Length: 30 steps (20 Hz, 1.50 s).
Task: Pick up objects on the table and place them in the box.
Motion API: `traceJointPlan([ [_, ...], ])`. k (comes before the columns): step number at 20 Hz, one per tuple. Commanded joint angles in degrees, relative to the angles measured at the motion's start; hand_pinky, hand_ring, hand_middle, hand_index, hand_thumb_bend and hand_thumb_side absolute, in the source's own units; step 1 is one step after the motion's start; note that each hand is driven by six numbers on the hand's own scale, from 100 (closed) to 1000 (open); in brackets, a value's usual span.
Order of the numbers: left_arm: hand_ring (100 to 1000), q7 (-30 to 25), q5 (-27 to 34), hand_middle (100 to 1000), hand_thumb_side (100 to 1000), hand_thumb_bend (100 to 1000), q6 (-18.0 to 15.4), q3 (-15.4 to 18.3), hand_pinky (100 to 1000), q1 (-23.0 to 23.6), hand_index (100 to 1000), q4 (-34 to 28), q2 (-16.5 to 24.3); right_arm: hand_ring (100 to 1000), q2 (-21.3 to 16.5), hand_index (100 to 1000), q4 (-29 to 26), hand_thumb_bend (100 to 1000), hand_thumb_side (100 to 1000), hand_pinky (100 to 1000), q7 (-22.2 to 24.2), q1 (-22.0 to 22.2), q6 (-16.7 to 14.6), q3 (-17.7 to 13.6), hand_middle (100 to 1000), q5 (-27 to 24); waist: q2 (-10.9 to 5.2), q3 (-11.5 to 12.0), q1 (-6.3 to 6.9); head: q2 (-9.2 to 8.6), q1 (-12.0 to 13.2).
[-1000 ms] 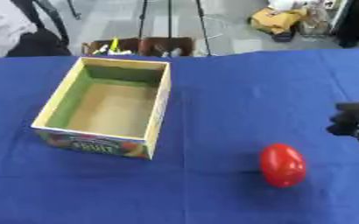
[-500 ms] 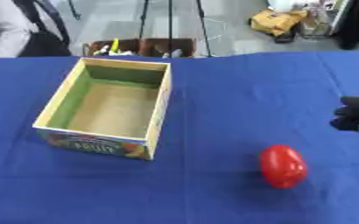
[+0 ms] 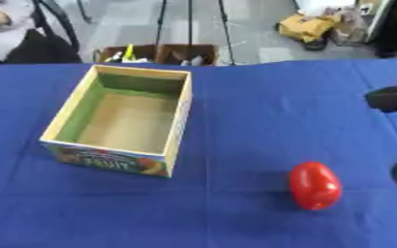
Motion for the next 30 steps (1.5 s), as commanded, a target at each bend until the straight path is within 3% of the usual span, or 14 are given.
traceJointPlan([
  [1,287,-0.17,-0.04,423,807,100,-0.04,0.14,296,0.10,496,-1.23,1.30,799,-5.44,868,-1.22,720,921,751,4.13,-0.41,-1.84,0.57,799,3.44,-1.14,0.07,-0.24,-0.01,-0.44],
  [4,286,-0.16,-0.09,423,808,100,0.15,0.20,296,0.01,495,-1.23,1.28,808,-8.25,876,-1.22,722,850,758,6.58,-0.18,-2.52,1.41,806,4.34,-1.13,0.05,-0.50,-0.26,-0.89],
  [6,286,-0.24,-0.12,423,808,100,0.22,0.17,297,-0.12,495,-1.23,1.33,809,-9.86,874,-1.22,762,845,757,7.72,0.07,-2.16,1.43,804,4.77,-1.10,0.09,-0.71,-0.24,-1.20],
  [7,286,-0.23,-0.10,424,808,100,0.25,0.18,297,-0.20,495,-1.23,1.34,814,-10.68,876,-1.22,829,793,759,8.42,0.26,-1.90,1.53,803,5.11,-1.09,0.15,-0.85,-0.29,-1.35],
  [8,286,-0.23,-0.10,424,808,100,0.28,0.18,297,-0.25,495,-1.23,1.35,814,-11.44,877,-1.22,834,781,759,9.25,0.42,-1.71,1.74,804,5.35,-1.08,0.21,-0.94,-0.34,-1.46],
  [9,286,-0.25,-0.11,424,808,100,0.32,0.18,297,-0.26,495,-1.23,1.37,821,-12.21,880,-1.22,866,704,764,10.19,0.49,-1.62,1.97,808,5.54,-1.06,0.28,-1.03,-0.33,-1.52],
  [13,286,-0.35,-0.17,424,808,100,0.37,0.14,297,-0.23,494,-1.23,1.43,837,-15.14,895,-1.22,921,537,774,14.39,0.35,-1.26,2.78,822,6.30,-1.03,0.53,-1.21,-0.24,-1.70],
  [17,285,-0.40,-0.21,423,808,100,0.34,0.11,297,-0.12,494,-1.23,1.46,845,-17.28,912,-1.22,887,524,778,16.91,-0.14,-0.40,3.04,828,5.82,-1.08,0.61,-1.27,-0.32,-1.76],
  [25,285,-0.83,-0.20,423,808,100,0.40,-0.18,297,0.01,493,-1.23,1.45,841,-18.26,912,-1.22,869,588,774,14.88,-2.02,1.33,3.47,823,5.57,-1.12,0.71,-1.18,-0.43,-1.99],
  [30,285,-1.09,-0.15,423,808,100,0.42,-0.35,297,0.11,493,-1.23,1.43,838,-18.86,909,-1.22,851,630,770,13.63,-4.38,4.59,4.72,822,6.06,-1.15,0.97,-1.12,-0.45,-2.41],
])
